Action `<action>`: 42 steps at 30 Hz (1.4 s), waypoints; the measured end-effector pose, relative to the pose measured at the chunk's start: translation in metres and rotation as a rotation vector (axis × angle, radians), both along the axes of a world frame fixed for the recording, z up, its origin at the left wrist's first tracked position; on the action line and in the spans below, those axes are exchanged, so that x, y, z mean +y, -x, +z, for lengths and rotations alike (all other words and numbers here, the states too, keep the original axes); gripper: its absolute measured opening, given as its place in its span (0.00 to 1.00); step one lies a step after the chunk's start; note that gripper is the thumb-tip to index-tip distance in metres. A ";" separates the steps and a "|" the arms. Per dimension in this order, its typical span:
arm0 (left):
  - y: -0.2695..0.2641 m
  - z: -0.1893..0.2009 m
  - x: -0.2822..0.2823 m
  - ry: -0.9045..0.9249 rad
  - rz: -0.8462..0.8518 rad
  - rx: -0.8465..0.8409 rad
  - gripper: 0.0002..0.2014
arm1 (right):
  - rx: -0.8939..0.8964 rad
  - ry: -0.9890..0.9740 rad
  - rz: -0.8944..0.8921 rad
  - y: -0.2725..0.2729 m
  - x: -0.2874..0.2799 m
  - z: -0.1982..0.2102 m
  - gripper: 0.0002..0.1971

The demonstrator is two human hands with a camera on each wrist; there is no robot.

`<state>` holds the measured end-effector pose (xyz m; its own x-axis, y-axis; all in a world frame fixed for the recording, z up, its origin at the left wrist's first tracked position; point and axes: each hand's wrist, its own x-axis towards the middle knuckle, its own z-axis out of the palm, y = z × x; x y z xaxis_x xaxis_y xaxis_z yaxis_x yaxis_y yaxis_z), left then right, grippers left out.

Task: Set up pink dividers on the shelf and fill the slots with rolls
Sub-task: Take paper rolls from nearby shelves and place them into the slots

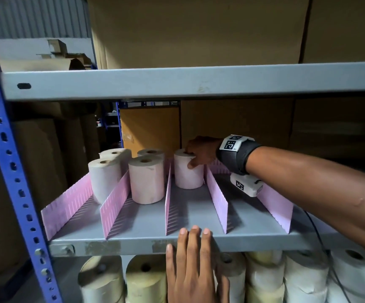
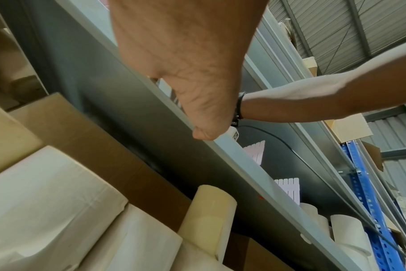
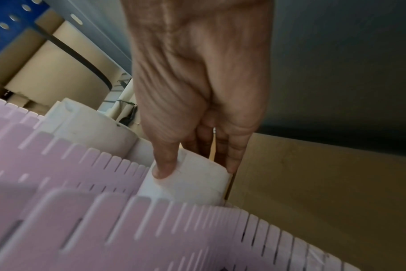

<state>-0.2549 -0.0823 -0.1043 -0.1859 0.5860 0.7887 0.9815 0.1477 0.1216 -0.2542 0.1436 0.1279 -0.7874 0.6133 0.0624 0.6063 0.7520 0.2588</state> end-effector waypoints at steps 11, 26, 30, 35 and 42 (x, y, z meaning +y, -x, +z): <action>0.002 0.003 -0.002 0.050 0.059 0.045 0.29 | 0.041 0.005 -0.052 0.004 0.016 -0.006 0.27; 0.002 0.019 -0.016 0.199 -0.059 -0.038 0.32 | 0.001 -0.069 -0.122 -0.003 -0.006 -0.003 0.28; 0.006 0.013 -0.022 0.205 -0.137 -0.033 0.42 | 0.037 -0.053 -0.098 -0.024 -0.042 0.009 0.28; 0.010 0.013 -0.032 0.250 -0.190 -0.023 0.49 | 0.162 -0.055 0.012 -0.090 -0.125 0.019 0.26; -0.006 0.013 -0.043 0.177 -0.308 -0.327 0.37 | 0.406 -0.041 -0.002 -0.222 -0.230 -0.037 0.24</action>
